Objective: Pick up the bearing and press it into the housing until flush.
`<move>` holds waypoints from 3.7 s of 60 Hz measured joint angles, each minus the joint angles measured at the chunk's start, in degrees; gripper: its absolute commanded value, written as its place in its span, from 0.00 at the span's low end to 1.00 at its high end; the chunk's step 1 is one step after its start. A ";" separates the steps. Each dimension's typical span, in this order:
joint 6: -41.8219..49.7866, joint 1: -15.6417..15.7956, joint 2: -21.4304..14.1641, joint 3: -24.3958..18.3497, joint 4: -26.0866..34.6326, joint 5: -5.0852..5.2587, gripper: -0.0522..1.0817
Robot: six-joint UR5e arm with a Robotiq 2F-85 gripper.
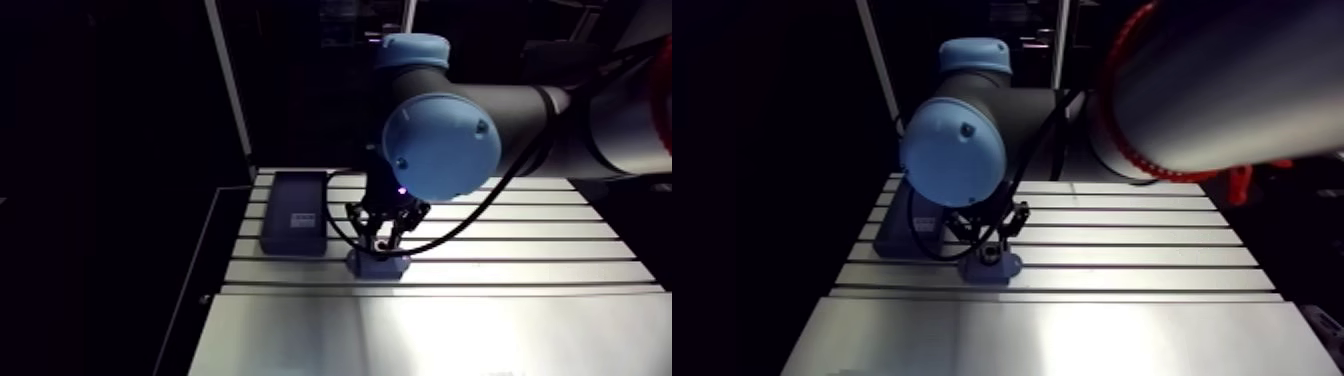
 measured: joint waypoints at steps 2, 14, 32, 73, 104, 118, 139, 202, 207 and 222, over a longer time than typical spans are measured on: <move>0.00 0.01 0.04 0.00 -0.01 0.00 0.65; 0.00 0.02 0.29 0.00 -0.05 0.00 0.65; -0.03 0.05 0.53 0.07 -0.87 0.01 0.65; -0.17 0.16 0.87 0.29 -2.26 0.23 0.65; -0.25 0.12 0.71 0.65 -2.07 0.22 0.65; -0.25 0.06 0.68 0.76 -2.09 0.20 0.65; -0.27 0.00 0.30 0.98 -2.00 0.25 0.65; -0.70 -0.13 0.01 1.23 -1.83 0.23 0.65; -0.70 -0.15 0.05 1.23 -1.83 0.25 0.65; -0.70 -0.14 0.10 1.23 -1.83 0.26 0.65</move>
